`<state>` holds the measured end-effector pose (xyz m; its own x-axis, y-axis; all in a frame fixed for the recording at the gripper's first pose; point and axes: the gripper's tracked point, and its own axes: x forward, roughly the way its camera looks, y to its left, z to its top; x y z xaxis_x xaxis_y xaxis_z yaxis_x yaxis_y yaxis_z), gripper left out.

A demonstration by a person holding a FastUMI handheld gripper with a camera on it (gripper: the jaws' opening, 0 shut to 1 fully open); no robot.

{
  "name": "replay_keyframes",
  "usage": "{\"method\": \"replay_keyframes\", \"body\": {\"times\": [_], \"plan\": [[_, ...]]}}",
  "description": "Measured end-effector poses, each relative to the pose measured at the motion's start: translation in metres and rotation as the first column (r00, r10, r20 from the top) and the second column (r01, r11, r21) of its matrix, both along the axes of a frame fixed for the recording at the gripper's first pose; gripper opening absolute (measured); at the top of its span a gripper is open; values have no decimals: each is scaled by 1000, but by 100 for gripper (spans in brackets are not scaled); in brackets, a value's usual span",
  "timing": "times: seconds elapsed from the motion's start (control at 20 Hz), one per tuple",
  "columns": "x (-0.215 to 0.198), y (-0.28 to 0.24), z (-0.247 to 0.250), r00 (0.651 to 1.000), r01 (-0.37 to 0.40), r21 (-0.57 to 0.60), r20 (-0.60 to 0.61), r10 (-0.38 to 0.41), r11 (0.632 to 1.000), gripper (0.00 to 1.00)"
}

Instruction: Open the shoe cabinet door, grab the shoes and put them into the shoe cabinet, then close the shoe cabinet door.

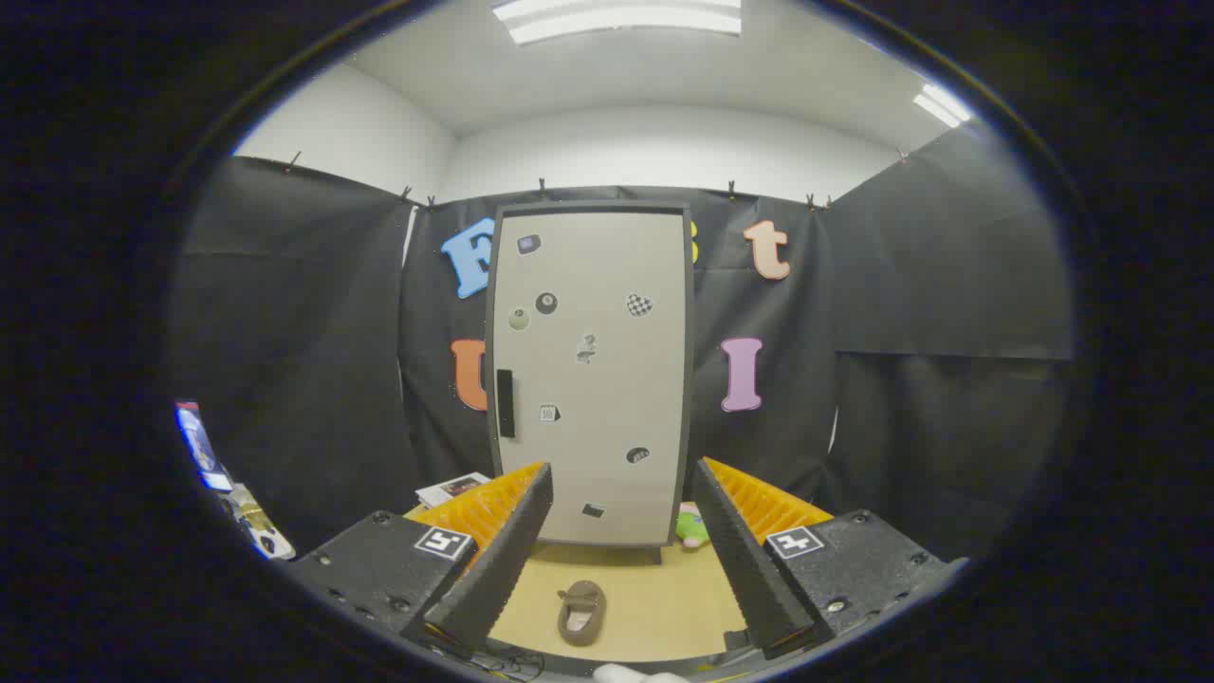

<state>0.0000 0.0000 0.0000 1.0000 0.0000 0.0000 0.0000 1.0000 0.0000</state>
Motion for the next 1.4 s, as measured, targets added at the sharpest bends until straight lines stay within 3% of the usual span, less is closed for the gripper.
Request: {"method": "replay_keyframes", "body": {"times": [0.9,1.4], "plan": [[23,37,-6,1000,16,-17,-1,-17,1000,98],[108,110,15,997,-23,-40,69,26,999,98]]}}
